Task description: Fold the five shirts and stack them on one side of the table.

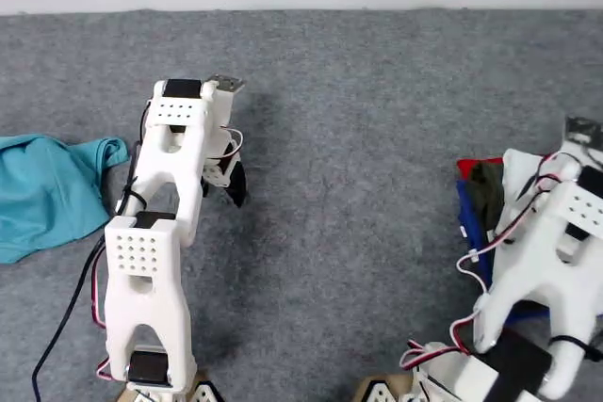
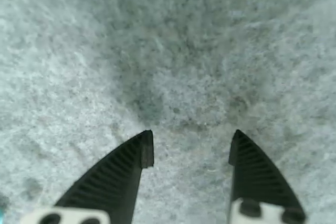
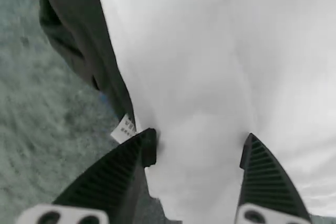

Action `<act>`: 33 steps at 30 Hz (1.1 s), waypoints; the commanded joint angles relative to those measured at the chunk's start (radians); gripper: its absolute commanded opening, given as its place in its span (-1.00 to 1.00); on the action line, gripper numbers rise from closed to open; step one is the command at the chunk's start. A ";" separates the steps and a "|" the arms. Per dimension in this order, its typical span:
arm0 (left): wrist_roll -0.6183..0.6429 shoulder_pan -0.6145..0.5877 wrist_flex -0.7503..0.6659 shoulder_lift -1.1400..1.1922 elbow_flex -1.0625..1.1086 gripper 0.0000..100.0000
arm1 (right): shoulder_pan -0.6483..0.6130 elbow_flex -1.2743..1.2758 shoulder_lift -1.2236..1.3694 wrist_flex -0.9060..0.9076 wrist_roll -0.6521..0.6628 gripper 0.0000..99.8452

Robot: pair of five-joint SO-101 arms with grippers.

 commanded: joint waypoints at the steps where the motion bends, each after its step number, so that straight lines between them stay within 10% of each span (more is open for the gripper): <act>1: 0.000 -0.008 0.005 -0.068 0.002 -0.53 | 0.008 0.000 -0.070 0.071 0.014 -0.47; 9: 0.000 -0.008 0.005 -0.068 0.002 -0.53 | 0.007 0.002 -0.337 0.148 0.109 -0.47; 16: 0.000 -0.008 0.005 -0.068 0.002 -0.53 | -0.035 0.068 -0.410 -0.173 0.071 -0.47; 23: 0.000 -0.008 0.005 -0.068 0.002 -0.53 | -0.150 0.109 -0.176 -0.481 0.040 -0.47; 33: 0.000 -0.006 0.005 -0.068 0.002 -0.53 | -0.171 -0.224 0.183 -0.420 -0.034 -0.47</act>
